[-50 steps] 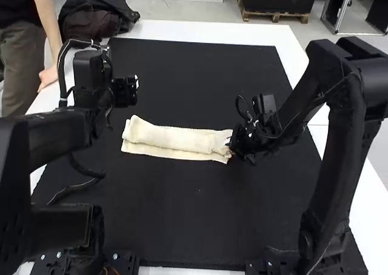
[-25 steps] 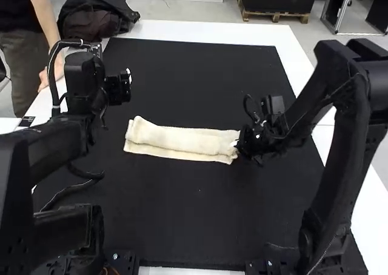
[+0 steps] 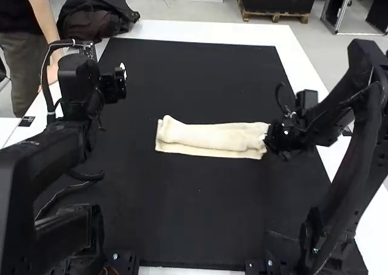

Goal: Fold the towel.

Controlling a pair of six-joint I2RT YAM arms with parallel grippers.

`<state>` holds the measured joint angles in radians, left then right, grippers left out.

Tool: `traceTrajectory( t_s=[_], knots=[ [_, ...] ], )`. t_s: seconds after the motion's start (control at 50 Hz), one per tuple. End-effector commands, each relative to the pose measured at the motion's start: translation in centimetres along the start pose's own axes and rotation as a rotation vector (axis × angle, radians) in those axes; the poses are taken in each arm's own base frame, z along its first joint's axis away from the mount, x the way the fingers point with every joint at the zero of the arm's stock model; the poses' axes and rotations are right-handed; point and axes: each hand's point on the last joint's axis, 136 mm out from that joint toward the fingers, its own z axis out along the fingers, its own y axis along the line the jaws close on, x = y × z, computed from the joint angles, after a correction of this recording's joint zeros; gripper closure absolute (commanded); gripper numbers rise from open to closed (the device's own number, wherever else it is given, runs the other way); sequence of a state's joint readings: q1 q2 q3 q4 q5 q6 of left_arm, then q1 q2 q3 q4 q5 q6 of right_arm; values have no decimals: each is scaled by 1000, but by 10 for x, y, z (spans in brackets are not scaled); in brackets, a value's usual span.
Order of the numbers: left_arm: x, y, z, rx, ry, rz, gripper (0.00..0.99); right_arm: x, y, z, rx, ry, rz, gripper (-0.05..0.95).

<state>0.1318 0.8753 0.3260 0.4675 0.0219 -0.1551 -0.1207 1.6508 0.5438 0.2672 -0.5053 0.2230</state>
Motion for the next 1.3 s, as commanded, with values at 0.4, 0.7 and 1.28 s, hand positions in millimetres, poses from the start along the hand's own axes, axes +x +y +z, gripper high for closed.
traceTrajectory(
  t_s=[0.4,0.7,1.28],
  knots=[
    [-11,3,-9,-14,-54,-6,30,-33,-82,-50,170,-120,-34,903],
    [-21,0,-11,-3,-98,-4,30,-39,-32,-46,100,-116,-83,903],
    [-21,-6,-14,18,-102,-5,30,-1,148,5,-146,-94,-210,903]
  ],
)
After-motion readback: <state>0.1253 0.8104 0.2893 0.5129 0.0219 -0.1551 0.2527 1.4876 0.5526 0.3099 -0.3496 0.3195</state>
